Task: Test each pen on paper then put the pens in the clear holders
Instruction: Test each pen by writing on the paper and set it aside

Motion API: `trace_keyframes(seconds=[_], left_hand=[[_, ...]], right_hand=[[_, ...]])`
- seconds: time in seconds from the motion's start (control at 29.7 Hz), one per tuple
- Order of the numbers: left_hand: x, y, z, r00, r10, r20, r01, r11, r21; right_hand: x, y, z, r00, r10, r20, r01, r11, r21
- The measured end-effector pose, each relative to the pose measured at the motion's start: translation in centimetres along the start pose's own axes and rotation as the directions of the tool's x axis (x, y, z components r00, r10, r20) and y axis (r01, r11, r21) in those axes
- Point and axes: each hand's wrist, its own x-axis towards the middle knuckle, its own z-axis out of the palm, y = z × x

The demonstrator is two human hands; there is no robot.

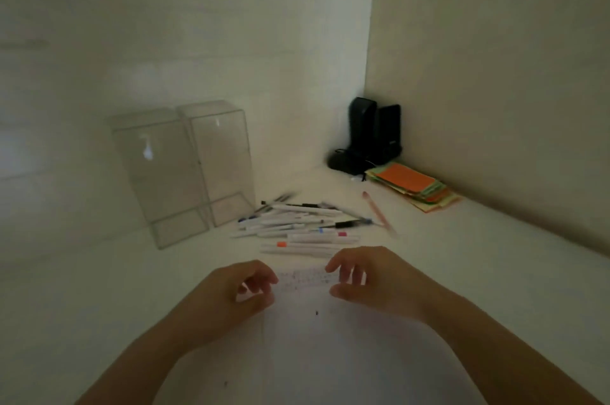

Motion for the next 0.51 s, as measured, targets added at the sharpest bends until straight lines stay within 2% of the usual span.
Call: trace_keyframes(seconds=[0.2,0.34,0.44,0.51], left_hand=[[2.5,-2.2,0.7,0.995,0.0,-0.096,-0.007,0.997,-0.074],[2.7,-3.5,1.5,0.986,0.033,-0.162,-0.052,0.992,-0.113],[2.8,-3.9,1.9,0.985,0.059,-0.164,-0.075,0.992,-0.099],[2.9,-4.3,2.2,0.982,0.091,-0.164,-0.101,0.993,-0.055]], right_hand=[[6.4,-0.8,2.6,0.999,-0.025,-0.037,0.017,0.977,-0.214],[7.4,-0.3,3.3,0.985,-0.053,-0.167,-0.017,0.92,-0.391],[7.2,0.4,3.9,0.966,-0.074,-0.248,-0.029,0.921,-0.389],[7.1,0.7,4.6,0.97,-0.1,-0.222,0.001,0.914,-0.407]])
